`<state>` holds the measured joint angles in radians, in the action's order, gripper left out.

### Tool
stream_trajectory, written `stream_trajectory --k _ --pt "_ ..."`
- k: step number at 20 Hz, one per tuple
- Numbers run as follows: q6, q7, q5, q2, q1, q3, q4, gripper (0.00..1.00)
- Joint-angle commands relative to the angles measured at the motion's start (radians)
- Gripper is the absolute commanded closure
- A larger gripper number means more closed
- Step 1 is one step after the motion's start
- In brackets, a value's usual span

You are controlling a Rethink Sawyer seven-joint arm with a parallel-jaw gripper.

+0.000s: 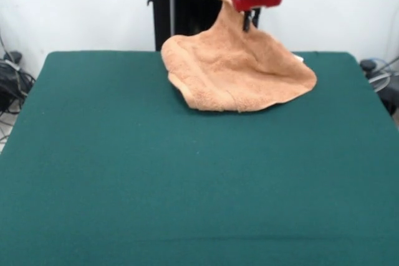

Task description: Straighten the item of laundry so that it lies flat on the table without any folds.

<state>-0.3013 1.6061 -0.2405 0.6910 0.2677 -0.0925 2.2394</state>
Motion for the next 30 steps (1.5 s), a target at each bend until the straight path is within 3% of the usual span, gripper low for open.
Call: stream_trajectory --k 1,3,4,19,25,30 --pt "-0.019 0.146 0.041 -0.071 -0.003 0.000 -0.160 1.00" --pt "-0.008 0.158 0.037 -0.066 -0.014 0.012 -0.158 1.00" --pt "-0.004 0.166 0.039 -0.062 -0.019 0.020 -0.156 0.00" --pt "-0.073 0.149 0.075 -0.056 0.011 -0.023 -0.165 0.00" --pt "-0.380 0.137 0.154 -0.012 -0.032 -0.032 -0.338 0.00" --pt "-0.574 0.117 0.146 -0.012 -0.049 -0.037 -0.461 0.00"
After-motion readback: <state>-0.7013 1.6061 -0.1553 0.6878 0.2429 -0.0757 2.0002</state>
